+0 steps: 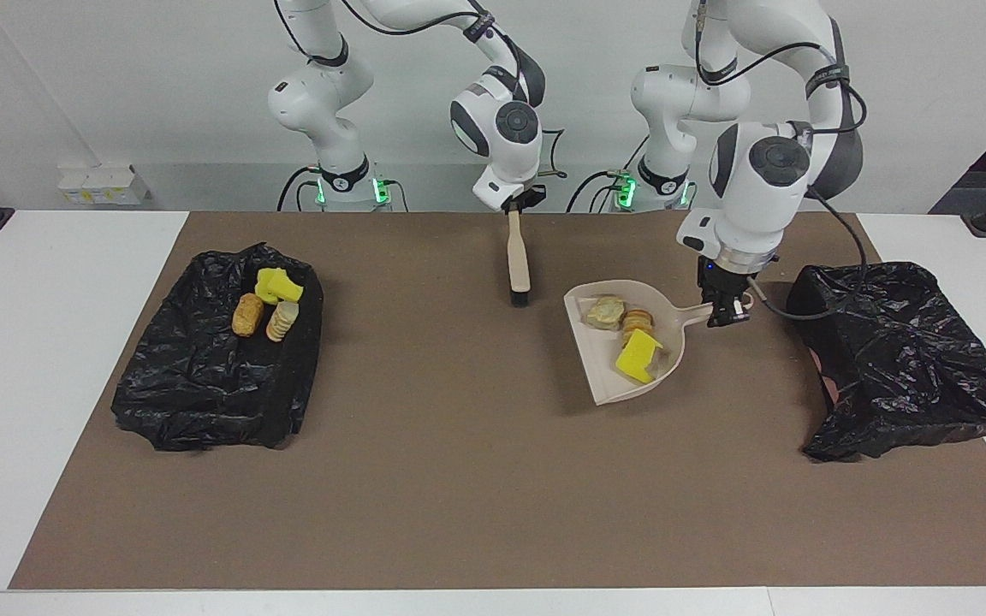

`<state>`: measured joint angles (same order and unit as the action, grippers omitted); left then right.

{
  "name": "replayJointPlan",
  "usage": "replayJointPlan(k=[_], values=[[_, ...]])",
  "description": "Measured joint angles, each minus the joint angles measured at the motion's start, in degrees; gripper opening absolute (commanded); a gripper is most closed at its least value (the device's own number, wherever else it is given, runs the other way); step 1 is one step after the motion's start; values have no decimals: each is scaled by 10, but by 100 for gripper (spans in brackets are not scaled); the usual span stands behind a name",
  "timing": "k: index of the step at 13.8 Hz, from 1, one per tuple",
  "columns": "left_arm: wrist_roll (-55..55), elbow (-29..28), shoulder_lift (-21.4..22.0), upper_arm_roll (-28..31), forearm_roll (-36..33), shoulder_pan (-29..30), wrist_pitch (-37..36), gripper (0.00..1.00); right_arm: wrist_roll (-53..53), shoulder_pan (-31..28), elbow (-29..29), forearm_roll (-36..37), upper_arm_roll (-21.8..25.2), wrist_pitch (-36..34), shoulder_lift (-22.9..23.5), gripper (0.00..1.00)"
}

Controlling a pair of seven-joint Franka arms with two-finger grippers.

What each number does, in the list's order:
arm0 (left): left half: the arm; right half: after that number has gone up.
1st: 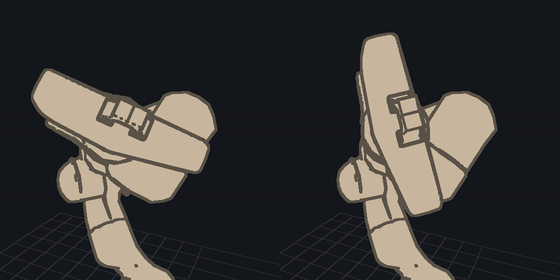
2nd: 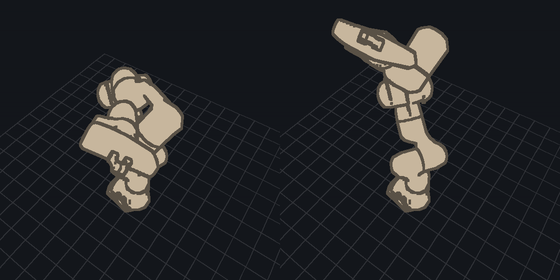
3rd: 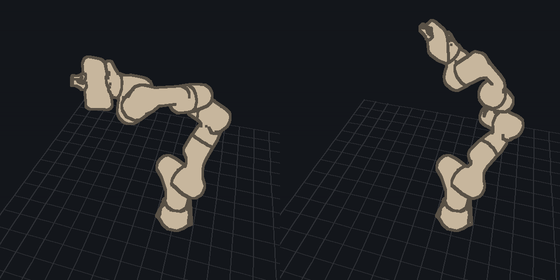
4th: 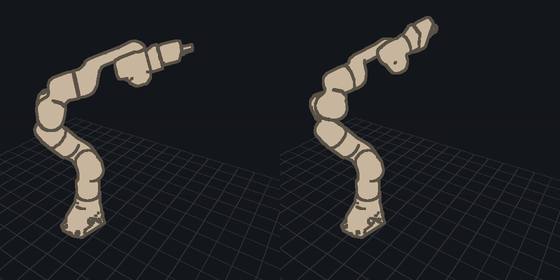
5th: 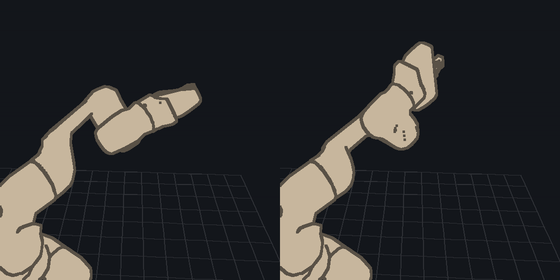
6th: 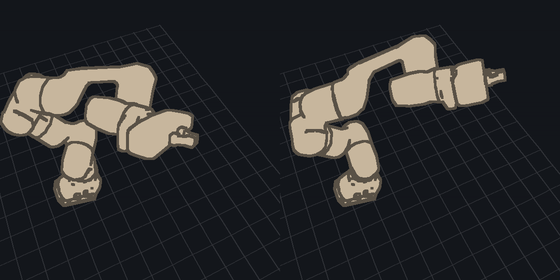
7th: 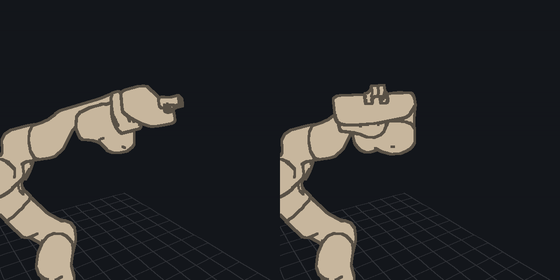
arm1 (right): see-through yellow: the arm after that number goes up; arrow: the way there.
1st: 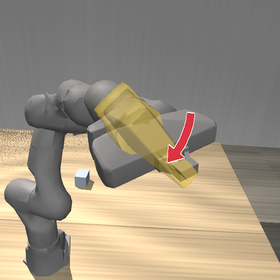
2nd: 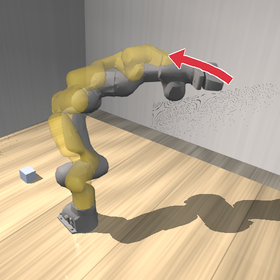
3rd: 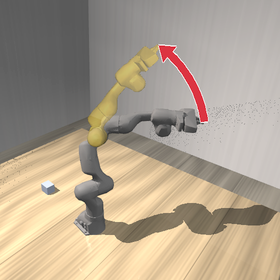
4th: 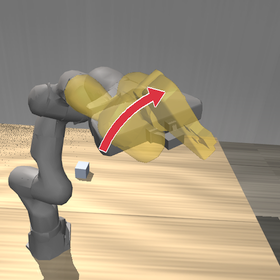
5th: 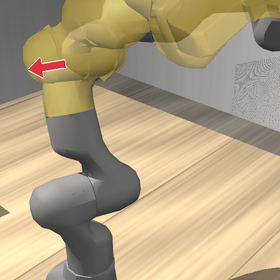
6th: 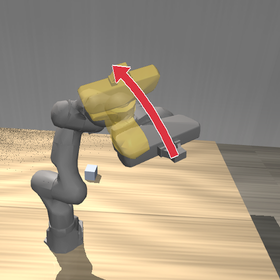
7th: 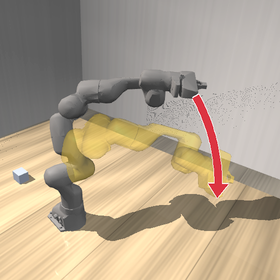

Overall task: Sweep and dump trash in bin
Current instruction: 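Carry the filled dustpan with the left gripper over the nearby black bag, then tilt the dustpan with the left gripper to dump trash into the bag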

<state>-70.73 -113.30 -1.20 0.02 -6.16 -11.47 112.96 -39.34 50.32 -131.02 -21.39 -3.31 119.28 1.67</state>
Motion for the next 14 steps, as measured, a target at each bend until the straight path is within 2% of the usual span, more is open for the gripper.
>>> replayJointPlan(k=[1, 2, 8, 14], values=[[-16, 17, 2, 1, 0, 11, -18, 0, 0, 1, 0, 0, 0, 1, 0, 94], [-34, 29, 4, 1, 2, 23, -29, 0, 0, 2, 0, 0, 0, 2, 1, 100], [-136, 43, 4, 4, 13, 139, -37, 0, 0, -9, 28, 18, 5, 14, 8, 100], [-263, 45, 4, 14, -9, 282, -30, 0, 13, -166, 93, 151, 11, 14, 5, 100]])
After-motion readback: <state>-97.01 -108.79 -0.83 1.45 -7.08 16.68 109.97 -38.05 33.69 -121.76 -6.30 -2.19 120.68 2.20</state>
